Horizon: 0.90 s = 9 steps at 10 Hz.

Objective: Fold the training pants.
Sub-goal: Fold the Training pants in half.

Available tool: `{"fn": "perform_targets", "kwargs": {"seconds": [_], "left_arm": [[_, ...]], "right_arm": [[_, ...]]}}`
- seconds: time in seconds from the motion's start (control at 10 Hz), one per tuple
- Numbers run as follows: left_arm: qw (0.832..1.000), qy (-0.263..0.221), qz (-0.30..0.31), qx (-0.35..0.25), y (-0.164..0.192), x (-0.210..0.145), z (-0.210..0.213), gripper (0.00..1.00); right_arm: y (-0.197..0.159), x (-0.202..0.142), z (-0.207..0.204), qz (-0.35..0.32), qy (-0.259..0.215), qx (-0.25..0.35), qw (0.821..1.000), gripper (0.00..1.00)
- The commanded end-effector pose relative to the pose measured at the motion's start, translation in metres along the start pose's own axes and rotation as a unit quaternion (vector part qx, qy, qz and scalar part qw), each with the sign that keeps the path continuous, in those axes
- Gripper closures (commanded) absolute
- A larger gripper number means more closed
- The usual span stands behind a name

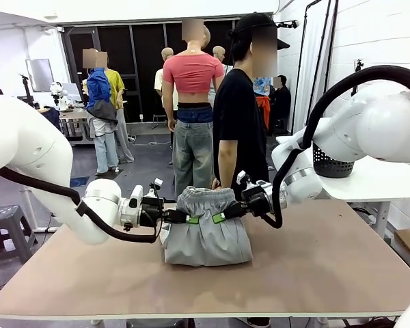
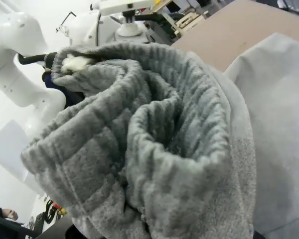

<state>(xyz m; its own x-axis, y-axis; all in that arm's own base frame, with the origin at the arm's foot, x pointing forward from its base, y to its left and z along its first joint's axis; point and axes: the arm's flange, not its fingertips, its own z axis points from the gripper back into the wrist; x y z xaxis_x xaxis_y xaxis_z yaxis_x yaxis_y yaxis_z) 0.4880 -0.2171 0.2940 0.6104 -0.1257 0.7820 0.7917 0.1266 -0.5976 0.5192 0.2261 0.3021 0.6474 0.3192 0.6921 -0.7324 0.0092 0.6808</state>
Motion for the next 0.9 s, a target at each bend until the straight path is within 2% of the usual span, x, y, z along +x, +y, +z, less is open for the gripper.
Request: {"fn": "perform_targets", "kwargs": {"seconds": [0.0,0.4,0.5,0.6,0.8], "left_arm": [[1.0,-0.017,0.001,0.006,0.02,0.011,0.0,1.0],[0.998,-0.058,-0.029,0.016,0.024,0.025,0.013,1.0],[0.998,-0.051,-0.032,0.014,0.017,0.022,0.014,1.0],[0.999,-0.035,-0.015,0.013,0.025,0.02,0.006,1.0],[0.999,-0.035,-0.018,0.012,0.023,0.02,0.006,1.0]], "right_arm": [[-0.014,0.008,0.005,0.011,-0.032,0.024,0.999,1.0],[-0.018,0.021,0.009,0.063,-0.027,0.027,0.997,1.0],[-0.016,0.018,0.01,0.026,-0.022,0.017,0.999,1.0],[-0.016,0.018,0.01,0.026,-0.022,0.017,0.999,1.0],[-0.017,0.021,0.01,0.039,-0.023,0.018,0.999,1.0]]}}
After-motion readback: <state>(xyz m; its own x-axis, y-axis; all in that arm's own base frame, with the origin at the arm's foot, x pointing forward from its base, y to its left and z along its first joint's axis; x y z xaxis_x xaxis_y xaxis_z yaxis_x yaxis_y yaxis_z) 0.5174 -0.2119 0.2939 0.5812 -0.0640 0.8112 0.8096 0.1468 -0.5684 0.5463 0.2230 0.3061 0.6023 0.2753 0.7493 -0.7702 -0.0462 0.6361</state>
